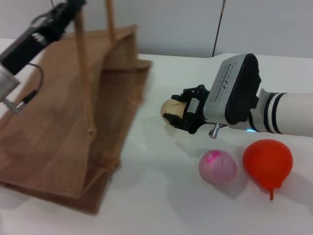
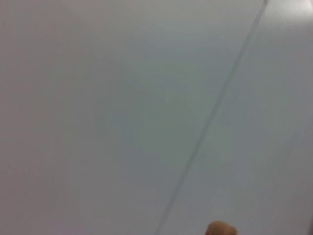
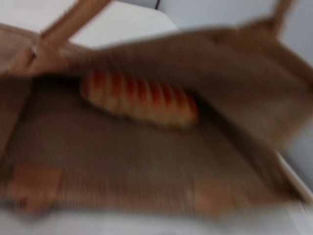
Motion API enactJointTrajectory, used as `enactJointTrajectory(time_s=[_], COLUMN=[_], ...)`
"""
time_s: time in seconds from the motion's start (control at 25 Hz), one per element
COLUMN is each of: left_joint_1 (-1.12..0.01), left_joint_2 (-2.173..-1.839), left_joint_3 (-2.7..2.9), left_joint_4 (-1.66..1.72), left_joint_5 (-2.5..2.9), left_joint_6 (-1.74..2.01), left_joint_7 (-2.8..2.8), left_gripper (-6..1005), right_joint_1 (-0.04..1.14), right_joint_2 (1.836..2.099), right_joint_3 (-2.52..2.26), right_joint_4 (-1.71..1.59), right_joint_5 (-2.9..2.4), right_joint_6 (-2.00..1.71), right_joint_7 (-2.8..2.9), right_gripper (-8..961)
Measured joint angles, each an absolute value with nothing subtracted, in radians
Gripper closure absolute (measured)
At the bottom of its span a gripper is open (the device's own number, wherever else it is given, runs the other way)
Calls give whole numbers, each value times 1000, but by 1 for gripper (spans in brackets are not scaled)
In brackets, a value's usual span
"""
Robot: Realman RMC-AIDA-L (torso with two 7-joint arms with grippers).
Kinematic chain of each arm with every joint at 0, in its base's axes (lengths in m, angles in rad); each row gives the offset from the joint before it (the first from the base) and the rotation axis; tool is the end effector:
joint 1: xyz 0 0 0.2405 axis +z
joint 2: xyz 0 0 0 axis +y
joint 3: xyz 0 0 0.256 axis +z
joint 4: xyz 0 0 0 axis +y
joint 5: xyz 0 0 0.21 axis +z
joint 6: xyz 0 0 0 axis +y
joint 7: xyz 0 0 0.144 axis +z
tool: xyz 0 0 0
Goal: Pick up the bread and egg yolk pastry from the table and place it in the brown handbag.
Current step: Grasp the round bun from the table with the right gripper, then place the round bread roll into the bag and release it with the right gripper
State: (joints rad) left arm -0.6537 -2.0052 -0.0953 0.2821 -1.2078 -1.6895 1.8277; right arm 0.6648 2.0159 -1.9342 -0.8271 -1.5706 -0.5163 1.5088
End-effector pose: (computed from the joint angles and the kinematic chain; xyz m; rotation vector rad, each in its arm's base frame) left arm -0.2532 0.3610 0.0648 -2.0144 -0.7508 -1.5203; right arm 0.1641 0.3896 -0.1066 -2.6407 -0.0160 0.1031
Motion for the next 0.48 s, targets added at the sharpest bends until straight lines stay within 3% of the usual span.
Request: enactJointTrajectory(time_s=[0.48], left_joint_1=[-725], left_joint_2=[-1999], left_joint_3=[10], left_joint_4=[283], left_joint_5=[-1185], left_joint_6=[-1812], left_joint_7=[1777], left_gripper=[872], right_joint_1=[653], right_joint_2=[2024], right_joint_3=[-1962], right_joint_4=[-936], right_joint_5=[-1569], right_joint_6=[-569], right_joint_7=[1455], right_gripper=[482])
